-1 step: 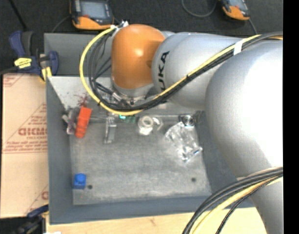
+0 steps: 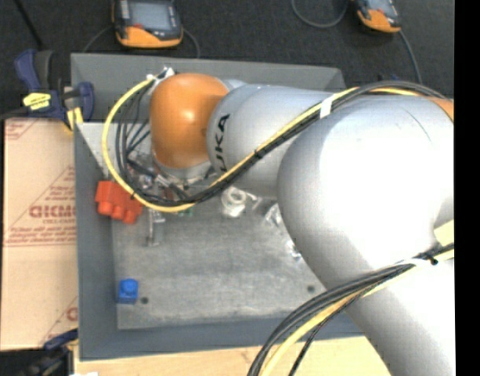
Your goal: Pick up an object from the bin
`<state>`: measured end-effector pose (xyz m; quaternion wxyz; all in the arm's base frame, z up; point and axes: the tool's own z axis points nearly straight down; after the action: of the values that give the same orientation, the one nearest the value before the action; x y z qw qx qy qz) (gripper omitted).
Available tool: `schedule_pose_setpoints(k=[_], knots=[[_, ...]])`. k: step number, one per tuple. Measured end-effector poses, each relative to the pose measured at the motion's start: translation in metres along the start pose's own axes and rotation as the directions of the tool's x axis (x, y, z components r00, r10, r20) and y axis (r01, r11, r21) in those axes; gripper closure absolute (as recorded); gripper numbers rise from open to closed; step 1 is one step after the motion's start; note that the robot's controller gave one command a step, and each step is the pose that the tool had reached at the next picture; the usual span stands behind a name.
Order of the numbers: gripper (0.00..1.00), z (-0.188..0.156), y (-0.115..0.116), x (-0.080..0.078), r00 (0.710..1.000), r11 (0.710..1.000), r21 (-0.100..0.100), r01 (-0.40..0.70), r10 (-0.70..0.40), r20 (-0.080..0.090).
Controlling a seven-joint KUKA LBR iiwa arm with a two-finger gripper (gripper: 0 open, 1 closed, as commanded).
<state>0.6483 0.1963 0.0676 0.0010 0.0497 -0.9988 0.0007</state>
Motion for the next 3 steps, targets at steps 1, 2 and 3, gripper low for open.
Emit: schedule_pose_setpoints(k=[1, 2, 3], knots=[[0.0, -0.004, 0.035, -0.002, 1.0, 1.0, -0.003, 0.019, -0.018, 0.008], [1.0, -0.004, 0.033, -0.002, 1.0, 1.0, -0.003, 0.014, -0.014, 0.006], [1.0, -0.004, 0.042, 0.021, 0.992, 0.992, 0.001, -0.129, 0.129, 0.006]])
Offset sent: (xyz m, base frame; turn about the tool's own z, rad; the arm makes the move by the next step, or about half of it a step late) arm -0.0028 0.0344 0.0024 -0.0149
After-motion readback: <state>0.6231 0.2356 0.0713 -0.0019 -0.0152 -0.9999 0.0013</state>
